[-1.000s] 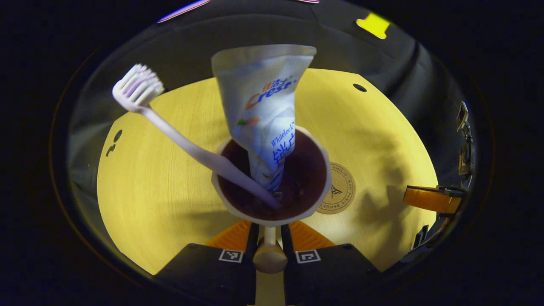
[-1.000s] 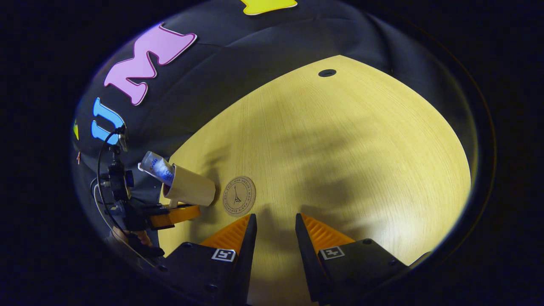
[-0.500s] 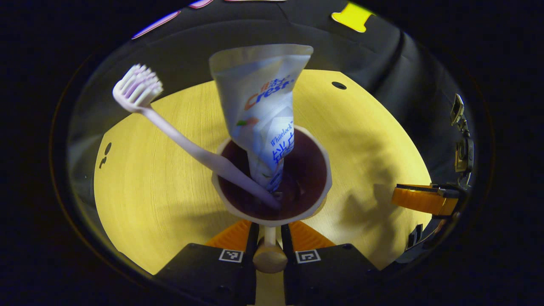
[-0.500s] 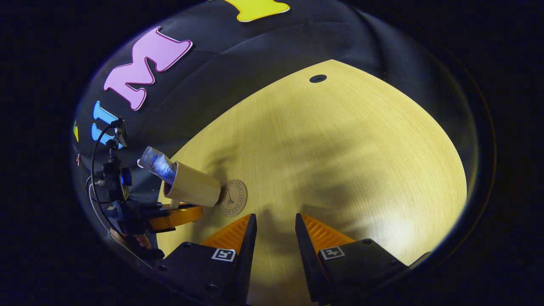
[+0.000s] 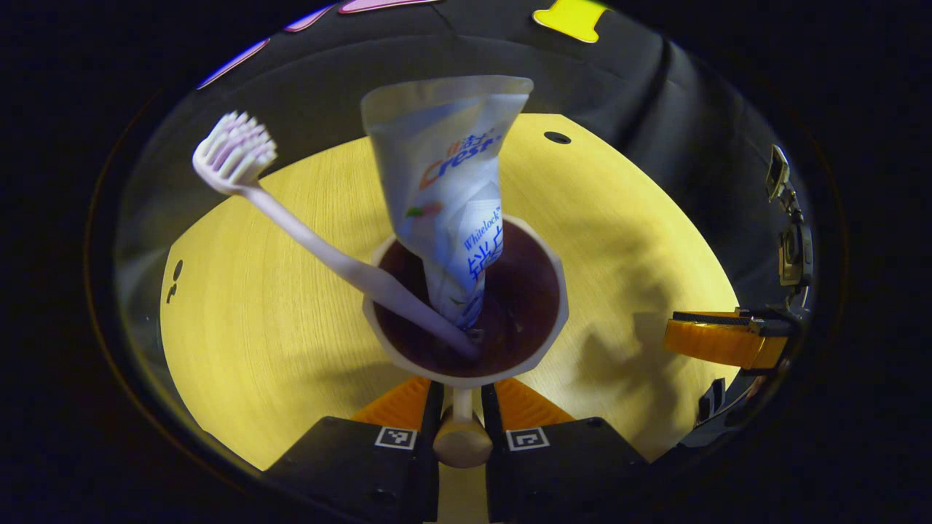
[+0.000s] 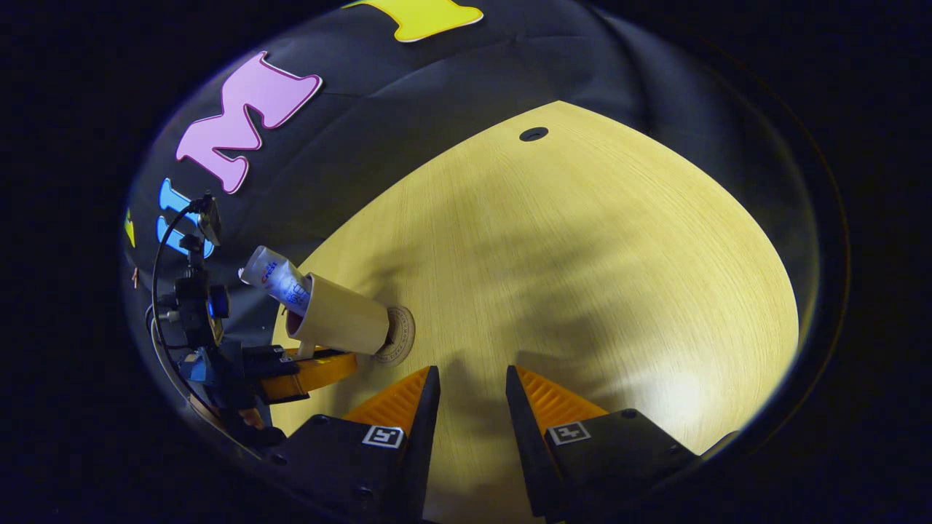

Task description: Put the toothbrush and toothpaste on the desktop into the cup, then pick up the cup and place it on the coaster on the desktop.

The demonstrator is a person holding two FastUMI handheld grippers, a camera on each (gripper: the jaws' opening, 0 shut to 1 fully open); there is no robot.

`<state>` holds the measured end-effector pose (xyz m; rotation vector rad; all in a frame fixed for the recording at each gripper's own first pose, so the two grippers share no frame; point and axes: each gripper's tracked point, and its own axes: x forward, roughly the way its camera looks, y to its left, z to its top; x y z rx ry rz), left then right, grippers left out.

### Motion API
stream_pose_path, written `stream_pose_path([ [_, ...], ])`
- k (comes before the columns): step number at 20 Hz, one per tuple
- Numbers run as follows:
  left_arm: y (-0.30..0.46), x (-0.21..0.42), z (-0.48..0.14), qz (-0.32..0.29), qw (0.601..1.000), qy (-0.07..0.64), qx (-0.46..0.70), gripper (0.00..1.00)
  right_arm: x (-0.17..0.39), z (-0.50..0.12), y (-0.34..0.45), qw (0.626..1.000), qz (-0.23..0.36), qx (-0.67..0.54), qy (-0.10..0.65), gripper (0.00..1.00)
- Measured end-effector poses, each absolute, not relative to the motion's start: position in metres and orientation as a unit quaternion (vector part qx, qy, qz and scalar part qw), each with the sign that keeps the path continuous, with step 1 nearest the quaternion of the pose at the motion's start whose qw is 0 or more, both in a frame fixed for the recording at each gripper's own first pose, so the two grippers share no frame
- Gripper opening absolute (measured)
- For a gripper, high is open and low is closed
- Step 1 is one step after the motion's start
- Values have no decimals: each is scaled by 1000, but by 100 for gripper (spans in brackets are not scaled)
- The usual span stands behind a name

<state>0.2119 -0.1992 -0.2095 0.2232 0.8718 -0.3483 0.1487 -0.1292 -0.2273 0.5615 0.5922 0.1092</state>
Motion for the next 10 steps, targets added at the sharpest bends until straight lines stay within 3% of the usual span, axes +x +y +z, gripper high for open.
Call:
stream_pose_path([
  [5,-208,209,-217,-167,882,423,119,30,146,-230,-131,916,52,274,288,57],
  [6,-209,209,-218,-167,882,424,119,35,145,-230,-132,916,52,273,288,57],
  [7,-211,210,-218,-167,883,423,119,30,144,-230,-131,917,52,273,287,57],
  [8,-209,211,-220,-166,882,424,120,35,143,-229,-132,917,51,274,286,57],
  [10,-210,211,-220,-165,882,424,121,30,141,-228,-132,916,51,277,286,57],
])
